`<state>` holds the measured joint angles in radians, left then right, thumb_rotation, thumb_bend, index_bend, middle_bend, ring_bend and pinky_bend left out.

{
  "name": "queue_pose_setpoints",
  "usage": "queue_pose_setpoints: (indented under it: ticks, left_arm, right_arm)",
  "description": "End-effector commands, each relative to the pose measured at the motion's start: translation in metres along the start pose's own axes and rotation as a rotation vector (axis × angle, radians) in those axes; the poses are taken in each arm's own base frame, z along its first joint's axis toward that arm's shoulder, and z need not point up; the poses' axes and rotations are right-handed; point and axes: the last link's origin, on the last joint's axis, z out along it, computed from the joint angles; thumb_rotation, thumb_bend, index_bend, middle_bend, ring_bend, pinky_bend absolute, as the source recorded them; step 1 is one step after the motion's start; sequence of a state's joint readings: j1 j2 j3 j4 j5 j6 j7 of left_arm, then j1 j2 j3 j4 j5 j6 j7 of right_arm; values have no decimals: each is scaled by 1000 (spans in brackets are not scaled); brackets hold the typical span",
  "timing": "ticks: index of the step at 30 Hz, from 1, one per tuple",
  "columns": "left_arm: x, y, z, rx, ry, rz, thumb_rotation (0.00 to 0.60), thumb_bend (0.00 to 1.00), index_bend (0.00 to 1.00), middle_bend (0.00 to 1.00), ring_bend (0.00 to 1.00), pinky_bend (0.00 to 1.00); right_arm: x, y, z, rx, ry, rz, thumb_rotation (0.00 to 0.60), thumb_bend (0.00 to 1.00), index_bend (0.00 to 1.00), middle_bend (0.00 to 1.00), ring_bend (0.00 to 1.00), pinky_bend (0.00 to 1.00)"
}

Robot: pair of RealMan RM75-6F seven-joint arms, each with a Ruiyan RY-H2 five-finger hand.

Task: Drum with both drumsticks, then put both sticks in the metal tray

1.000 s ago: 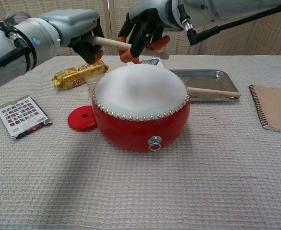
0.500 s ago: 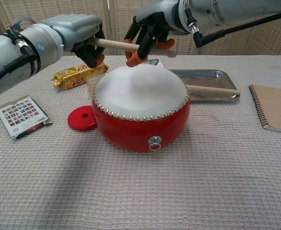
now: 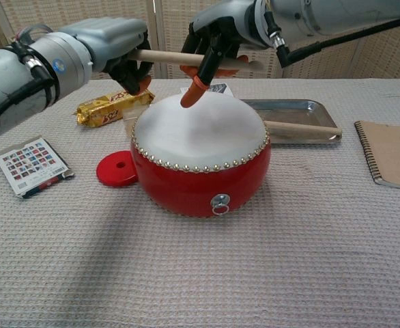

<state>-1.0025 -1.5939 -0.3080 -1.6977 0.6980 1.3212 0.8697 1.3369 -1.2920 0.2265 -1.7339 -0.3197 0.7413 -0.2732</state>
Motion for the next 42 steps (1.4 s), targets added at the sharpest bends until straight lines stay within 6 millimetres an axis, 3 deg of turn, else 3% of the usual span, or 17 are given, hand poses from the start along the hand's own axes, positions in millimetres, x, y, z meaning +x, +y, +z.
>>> queue_pose_setpoints:
  ticks: [1,4,13,21,24,27,30,34,42]
  left_arm:
    - [-1,-1,-1,-1,8,2,600,713,905,1000,1000,1000]
    - [-2,-2,-2,-3,8,5,600,713,896,1000,1000,1000]
    - [-1,1,-6,-23,20,21,600,708,825,998,948,1000]
    - [1,2,-8,-42,31,36,600,654,598,802,755,998]
    - [1,2,-9,-51,32,43,600,620,492,700,657,917]
    - [1,3,-10,-58,29,48,600,570,380,544,502,745]
    - [2,3,-10,-60,30,46,600,532,315,451,416,651]
    - [3,3,-9,-64,27,37,600,453,155,278,255,494]
    - [8,-1,-8,-62,37,31,600,391,17,138,107,349]
  right_arm:
    - [0,-1,1,3,5,1,600,153,809,754,881,1000]
    - [0,-2,1,7,19,1,600,242,850,768,886,1000]
    - [-1,-4,0,14,37,-1,600,326,921,804,908,1000]
    - [-1,-2,-2,17,55,-7,600,347,996,832,924,1000]
    - [-1,-1,-2,16,55,-8,600,354,1000,840,929,1000]
    - [-1,-1,-3,15,55,-10,600,365,1000,841,930,1000]
    - [-2,0,-3,14,55,-12,600,365,1000,843,930,1000]
    - [-3,1,-4,8,52,-20,600,368,1000,845,931,1000]
    - [-6,3,-4,-2,44,-35,600,377,1000,846,931,1000]
